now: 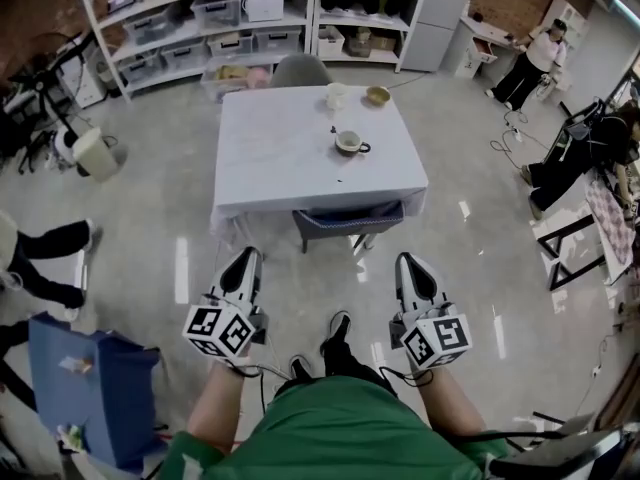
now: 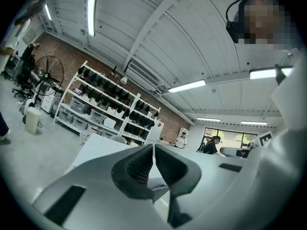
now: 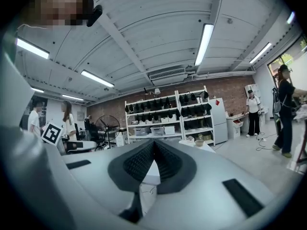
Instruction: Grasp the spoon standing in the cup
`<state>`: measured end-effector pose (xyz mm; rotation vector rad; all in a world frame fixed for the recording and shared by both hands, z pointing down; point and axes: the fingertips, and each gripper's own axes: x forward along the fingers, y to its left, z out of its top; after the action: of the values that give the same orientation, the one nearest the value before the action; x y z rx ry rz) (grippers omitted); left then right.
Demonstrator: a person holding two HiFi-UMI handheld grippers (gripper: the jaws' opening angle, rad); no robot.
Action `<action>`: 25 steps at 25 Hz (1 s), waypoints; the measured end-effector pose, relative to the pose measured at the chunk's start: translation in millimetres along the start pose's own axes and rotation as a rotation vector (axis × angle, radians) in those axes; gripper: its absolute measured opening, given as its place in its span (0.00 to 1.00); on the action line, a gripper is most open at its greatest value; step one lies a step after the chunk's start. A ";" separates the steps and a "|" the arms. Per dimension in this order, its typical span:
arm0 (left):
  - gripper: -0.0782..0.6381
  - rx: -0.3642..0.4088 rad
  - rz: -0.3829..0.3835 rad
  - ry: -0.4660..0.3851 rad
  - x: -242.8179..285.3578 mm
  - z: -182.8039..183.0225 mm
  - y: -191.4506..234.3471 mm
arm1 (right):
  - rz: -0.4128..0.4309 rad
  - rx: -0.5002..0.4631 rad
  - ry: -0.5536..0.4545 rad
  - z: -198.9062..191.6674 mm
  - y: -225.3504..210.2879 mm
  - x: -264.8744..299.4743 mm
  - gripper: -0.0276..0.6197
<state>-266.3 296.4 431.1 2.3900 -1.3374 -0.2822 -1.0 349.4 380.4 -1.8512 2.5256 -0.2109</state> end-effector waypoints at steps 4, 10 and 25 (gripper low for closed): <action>0.15 0.018 0.032 -0.008 18.7 14.1 7.1 | 0.029 0.027 -0.015 6.3 -13.9 31.9 0.08; 0.15 0.061 0.100 -0.026 66.6 26.8 18.8 | 0.082 0.069 -0.040 7.4 -56.3 87.2 0.08; 0.15 0.094 0.147 0.001 222.8 21.0 -5.3 | 0.123 0.154 -0.056 16.4 -194.0 185.6 0.08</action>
<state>-152.6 104.5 412.6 2.3501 -1.5489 -0.1804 127.9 114.1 399.7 -1.6193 2.4964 -0.3358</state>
